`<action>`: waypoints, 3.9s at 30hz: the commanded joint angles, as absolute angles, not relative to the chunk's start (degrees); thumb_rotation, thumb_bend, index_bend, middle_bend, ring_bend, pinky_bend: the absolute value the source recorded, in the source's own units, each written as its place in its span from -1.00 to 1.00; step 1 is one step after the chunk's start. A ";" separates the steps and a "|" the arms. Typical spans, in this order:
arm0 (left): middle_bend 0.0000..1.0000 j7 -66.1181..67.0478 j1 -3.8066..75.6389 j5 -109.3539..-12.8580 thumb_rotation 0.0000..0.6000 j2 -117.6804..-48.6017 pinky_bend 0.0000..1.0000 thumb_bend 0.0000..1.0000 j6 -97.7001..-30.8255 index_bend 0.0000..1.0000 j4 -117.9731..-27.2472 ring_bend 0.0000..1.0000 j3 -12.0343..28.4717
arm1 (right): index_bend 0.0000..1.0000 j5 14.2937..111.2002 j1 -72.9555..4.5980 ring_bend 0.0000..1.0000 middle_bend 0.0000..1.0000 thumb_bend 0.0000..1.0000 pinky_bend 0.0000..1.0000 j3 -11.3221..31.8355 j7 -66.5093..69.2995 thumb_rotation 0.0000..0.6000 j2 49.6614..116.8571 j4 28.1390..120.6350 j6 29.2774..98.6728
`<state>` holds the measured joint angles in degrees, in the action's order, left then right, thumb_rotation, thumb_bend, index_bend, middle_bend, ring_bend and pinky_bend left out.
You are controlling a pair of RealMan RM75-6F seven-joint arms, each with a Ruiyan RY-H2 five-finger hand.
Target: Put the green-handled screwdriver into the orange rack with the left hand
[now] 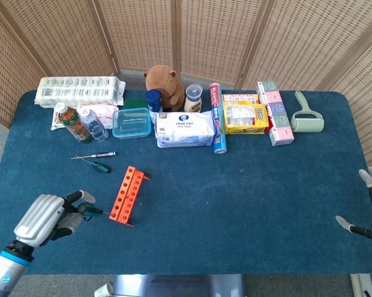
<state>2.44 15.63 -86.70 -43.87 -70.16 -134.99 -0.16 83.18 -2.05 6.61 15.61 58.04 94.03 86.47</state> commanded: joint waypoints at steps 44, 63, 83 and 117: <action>0.41 -2.41 11.53 -89.73 1.00 -49.15 0.78 -0.35 -80.19 -0.95 -127.03 0.57 1.71 | -0.95 83.35 -2.18 -1.00 -1.00 -0.82 -1.00 6.42 14.78 1.00 58.26 94.19 86.20; -0.76 -9.41 12.34 -105.58 1.00 -52.12 -0.11 -0.44 -78.92 -1.00 -115.42 -0.67 -2.50 | -0.95 83.20 -2.14 -1.00 -1.00 -0.82 -1.00 6.47 14.15 1.00 58.56 94.26 86.37; -1.00 22.55 14.77 -99.68 1.00 -70.55 -0.70 -0.54 -67.61 -1.00 -121.01 -0.96 -0.02 | -0.95 83.41 -2.16 -1.00 -1.00 -0.82 -1.00 6.46 15.04 1.00 58.23 94.05 86.31; -1.00 29.75 14.82 -92.21 1.00 -70.83 -0.71 -0.52 -74.44 -1.00 -123.18 -0.97 3.54 | -0.95 83.28 -2.21 -1.00 -1.00 -0.82 -1.00 6.48 15.38 1.00 58.11 94.01 86.14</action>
<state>30.53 14.85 -92.06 -71.28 -73.98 -122.98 3.32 83.27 -2.19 6.49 15.40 58.09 94.01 86.15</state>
